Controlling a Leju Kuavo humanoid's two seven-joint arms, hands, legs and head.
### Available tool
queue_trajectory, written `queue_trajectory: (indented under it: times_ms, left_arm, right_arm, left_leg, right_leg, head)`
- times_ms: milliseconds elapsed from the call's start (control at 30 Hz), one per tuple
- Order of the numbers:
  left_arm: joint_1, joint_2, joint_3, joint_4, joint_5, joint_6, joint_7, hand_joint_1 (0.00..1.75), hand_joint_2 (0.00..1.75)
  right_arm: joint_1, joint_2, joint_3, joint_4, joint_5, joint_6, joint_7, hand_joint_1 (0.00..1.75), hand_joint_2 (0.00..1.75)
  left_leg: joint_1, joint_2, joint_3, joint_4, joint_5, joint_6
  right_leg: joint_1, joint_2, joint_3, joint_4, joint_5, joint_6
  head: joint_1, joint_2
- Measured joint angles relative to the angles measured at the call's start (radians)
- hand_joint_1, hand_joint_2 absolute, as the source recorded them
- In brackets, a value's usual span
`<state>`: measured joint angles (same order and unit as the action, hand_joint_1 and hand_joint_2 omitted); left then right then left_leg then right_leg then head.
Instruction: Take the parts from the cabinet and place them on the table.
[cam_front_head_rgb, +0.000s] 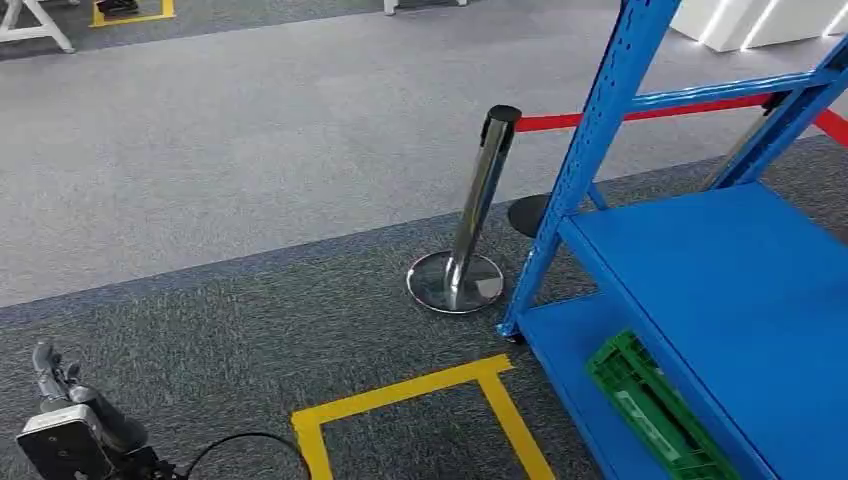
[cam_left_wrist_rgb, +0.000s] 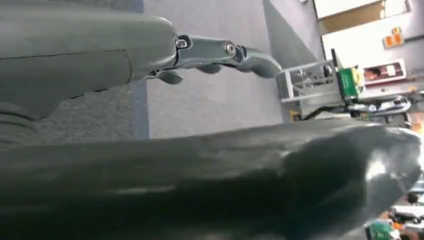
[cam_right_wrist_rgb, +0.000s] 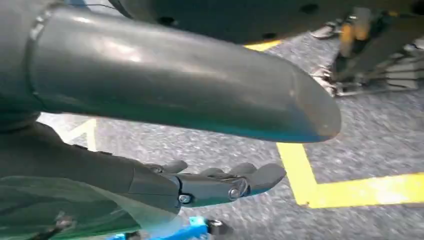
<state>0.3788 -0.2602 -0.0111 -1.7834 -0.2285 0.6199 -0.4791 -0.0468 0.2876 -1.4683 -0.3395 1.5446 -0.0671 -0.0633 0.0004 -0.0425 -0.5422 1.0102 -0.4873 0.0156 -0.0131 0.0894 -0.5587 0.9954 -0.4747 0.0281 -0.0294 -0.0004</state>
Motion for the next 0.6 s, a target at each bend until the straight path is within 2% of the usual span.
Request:
queue_trajectory:
  times_ms: [33, 67, 100, 167, 200, 233, 267, 300, 333, 367, 400, 433, 467, 533, 567, 600]
  left_arm:
    - [0.0, 0.0, -0.001, 0.0, 0.0, 0.0, 0.0, 0.0, 0.0]
    - [-0.001, 0.0, -0.003, 0.0, 0.0, 0.0, 0.0, 0.0, 0.0]
    - [-0.001, -0.001, -0.004, 0.0, 0.0, 0.0, 0.0, 0.0, 0.0]
    - [0.001, -0.001, -0.004, 0.0, 0.001, 0.0, 0.003, 0.0, 0.0]
    - [0.0, -0.001, -0.004, 0.0, 0.001, 0.0, 0.003, 0.0, 0.0]
    - [0.0, -0.001, -0.004, 0.002, 0.002, 0.0, 0.003, 0.0, 0.0]
    - [-0.001, -0.001, -0.004, 0.003, 0.002, 0.0, 0.004, 0.0, 0.0]
    - [-0.001, -0.001, -0.005, 0.005, 0.002, 0.0, 0.004, 0.0, 0.0]
    - [-0.001, -0.001, -0.005, 0.005, 0.002, 0.0, 0.005, 0.0, 0.0]
    - [-0.001, -0.001, -0.006, 0.005, 0.002, 0.0, 0.005, 0.0, 0.0]
    - [-0.001, -0.001, -0.006, 0.005, 0.002, 0.0, 0.005, 0.0, 0.0]
    - [-0.001, 0.0, -0.006, 0.006, 0.002, 0.0, 0.005, 0.0, 0.0]
    - [-0.003, 0.0, -0.008, 0.006, 0.002, -0.001, 0.005, 0.0, 0.0]
    - [-0.007, 0.0, -0.012, 0.006, 0.002, -0.001, 0.006, 0.0, 0.0]
    - [-0.008, 0.001, -0.015, 0.006, 0.002, 0.0, 0.006, 0.0, 0.0]
    - [-0.008, 0.001, -0.019, 0.006, 0.001, 0.0, 0.006, 0.0, 0.0]
  right_arm:
    - [0.001, 0.0, 0.0, 0.0, 0.0, 0.0, 0.005, 0.0, 0.0]
    - [0.001, 0.0, 0.0, 0.0, 0.001, -0.001, 0.007, 0.0, 0.0]
    - [-0.001, 0.0, 0.0, 0.0, 0.002, -0.002, 0.01, 0.0, 0.0]
    - [-0.004, 0.0, 0.0, 0.0, 0.002, -0.002, 0.013, 0.0, 0.0]
    - [-0.003, 0.0, 0.0, 0.0, 0.002, -0.002, 0.015, 0.0, 0.0]
    - [-0.002, 0.0, 0.0, 0.0, 0.002, -0.002, 0.017, 0.0, 0.0]
    - [0.0, 0.0, 0.0, 0.0, 0.002, -0.002, 0.018, 0.0, 0.0]
    - [0.0, 0.0, 0.0, 0.0, 0.002, -0.002, 0.019, 0.0, 0.0]
    - [0.0, 0.0, 0.0, 0.0, 0.003, -0.002, 0.021, 0.0, 0.0]
    - [-0.001, 0.0, 0.0, 0.0, 0.003, -0.001, 0.022, 0.0, 0.0]
    - [-0.005, 0.0, 0.0, 0.0, 0.003, 0.001, 0.023, 0.0, 0.0]
    - [-0.006, 0.0, 0.0, 0.0, 0.003, 0.001, 0.023, 0.0, 0.0]
    - [-0.005, 0.0, 0.0, 0.0, 0.003, 0.002, 0.024, 0.0, 0.0]
    - [-0.001, 0.0, 0.0, 0.0, 0.003, 0.004, 0.028, 0.0, 0.0]
    - [-0.001, 0.0, 0.0, 0.0, 0.003, 0.006, 0.029, 0.0, 0.0]
    - [-0.002, 0.0, 0.0, 0.0, 0.003, 0.008, 0.031, 0.0, 0.0]
  left_leg:
    - [0.007, 0.008, 0.004, -0.016, 0.008, 0.009]
    - [0.009, 0.023, 0.009, -0.024, 0.013, 0.013]
    - [0.008, 0.027, 0.01, -0.027, 0.014, 0.019]
    - [0.006, 0.051, 0.007, -0.026, 0.014, 0.021]
    - [0.005, 0.062, 0.007, -0.026, 0.014, 0.021]
    - [0.006, 0.071, 0.007, -0.026, 0.013, 0.021]
    - [0.006, 0.079, 0.008, -0.025, 0.013, 0.02]
    - [0.006, 0.087, 0.008, -0.024, 0.012, 0.019]
    - [0.007, 0.095, 0.009, -0.022, 0.009, 0.015]
    - [0.005, 0.099, 0.011, -0.018, 0.006, 0.009]
    - [-0.005, 0.105, 0.008, -0.011, 0.0, 0.001]
    - [-0.005, 0.109, 0.008, -0.01, 0.001, -0.003]
    - [-0.005, 0.115, 0.009, -0.01, 0.002, -0.005]
    - [-0.002, 0.126, 0.011, -0.009, 0.0, -0.014]
    - [0.002, 0.11, 0.01, 0.002, -0.014, -0.022]
    - [0.004, 0.08, -0.007, 0.043, -0.046, -0.027]
  right_leg:
    - [0.003, 0.005, -0.01, 0.0, -0.001, 0.008]
    - [0.003, -0.027, -0.015, 0.017, -0.016, 0.008]
    - [0.005, -0.058, -0.035, 0.057, -0.046, 0.01]
    - [0.003, -0.077, -0.114, 0.221, -0.124, 0.016]
    - [0.002, -0.079, -0.143, 0.282, -0.143, 0.019]
    - [0.002, -0.081, -0.151, 0.301, -0.139, 0.021]
    - [0.001, -0.083, -0.137, 0.275, -0.114, 0.023]
    - [0.0, -0.09, -0.098, 0.201, -0.072, 0.024]
    - [0.0, -0.102, -0.045, 0.105, -0.029, 0.023]
    - [0.0, -0.134, 0.002, 0.026, -0.007, 0.022]
    - [0.007, -0.145, 0.01, 0.002, -0.022, 0.015]
    - [0.004, -0.132, 0.015, 0.003, -0.016, 0.002]
    - [0.005, -0.127, 0.011, 0.004, -0.017, -0.001]
    - [0.006, -0.113, 0.011, 0.004, -0.012, -0.014]
    - [0.002, -0.109, 0.012, 0.001, -0.008, -0.021]
    - [0.001, -0.103, 0.011, 0.001, -0.006, -0.029]
  head:
    - [0.002, 0.0]
    - [0.002, 0.0]
    - [0.009, 0.0]
    - [0.009, 0.0]
    - [0.008, 0.0]
    - [0.01, 0.0]
    - [0.01, 0.0]
    - [0.01, 0.0]
    - [0.01, 0.0]
    - [0.01, 0.0]
    - [0.012, 0.0]
    - [0.006, 0.0]
    - [0.007, 0.0]
    - [0.008, 0.0]
    - [0.007, 0.0]
    - [0.002, 0.0]
